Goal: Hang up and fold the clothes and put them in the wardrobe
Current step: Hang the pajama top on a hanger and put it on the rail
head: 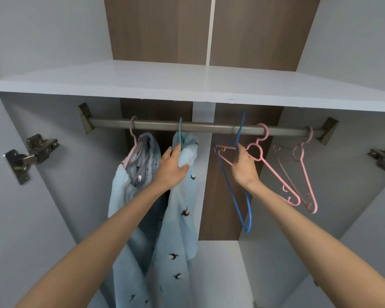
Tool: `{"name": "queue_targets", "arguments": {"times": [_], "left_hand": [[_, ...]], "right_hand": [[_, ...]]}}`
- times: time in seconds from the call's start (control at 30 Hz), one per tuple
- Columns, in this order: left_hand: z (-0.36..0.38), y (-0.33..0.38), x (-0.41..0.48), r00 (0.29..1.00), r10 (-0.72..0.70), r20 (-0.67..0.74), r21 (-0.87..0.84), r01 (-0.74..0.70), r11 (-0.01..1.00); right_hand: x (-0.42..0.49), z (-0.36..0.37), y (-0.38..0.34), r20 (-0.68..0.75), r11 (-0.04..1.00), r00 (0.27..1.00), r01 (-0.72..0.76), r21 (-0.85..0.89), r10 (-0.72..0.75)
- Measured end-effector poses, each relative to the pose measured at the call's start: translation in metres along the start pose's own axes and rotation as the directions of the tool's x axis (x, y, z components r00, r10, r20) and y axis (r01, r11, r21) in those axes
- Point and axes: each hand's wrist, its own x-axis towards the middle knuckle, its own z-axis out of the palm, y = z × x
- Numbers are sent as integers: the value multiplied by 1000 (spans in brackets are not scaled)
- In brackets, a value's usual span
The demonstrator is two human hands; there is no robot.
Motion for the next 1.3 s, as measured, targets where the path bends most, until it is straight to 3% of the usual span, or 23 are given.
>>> {"name": "queue_targets", "arguments": {"times": [0.27, 0.5, 0.63, 1.0, 1.1, 1.17, 1.3], "left_hand": [[-19, 12, -56, 985, 139, -101, -76, -147, 986], [-12, 12, -146, 972, 221, -76, -116, -228, 967], [-1, 8, -194, 977, 214, 19, -172, -207, 963], [51, 33, -329, 902, 371, 221, -166, -339, 926], [57, 43, -364, 899, 394, 191, -105, -380, 919], [60, 51, -390, 911, 390, 137, -159, -368, 916], [68, 65, -447, 946, 296, 132, -230, -261, 937]], "right_hand": [[-59, -17, 12, -15, 990, 1000, -15, -142, 13], [-163, -40, 29, -19, 979, 999, -34, -203, 31], [-230, -63, 38, -23, 972, 998, -64, -225, 60], [-383, -128, 53, 168, 992, 985, 65, -111, -46], [-413, -142, 61, 202, 996, 978, 72, -46, -61], [-433, -152, 69, 217, 998, 974, 67, -4, -65], [-475, -167, 88, 290, 998, 955, 55, 39, -64]]}}
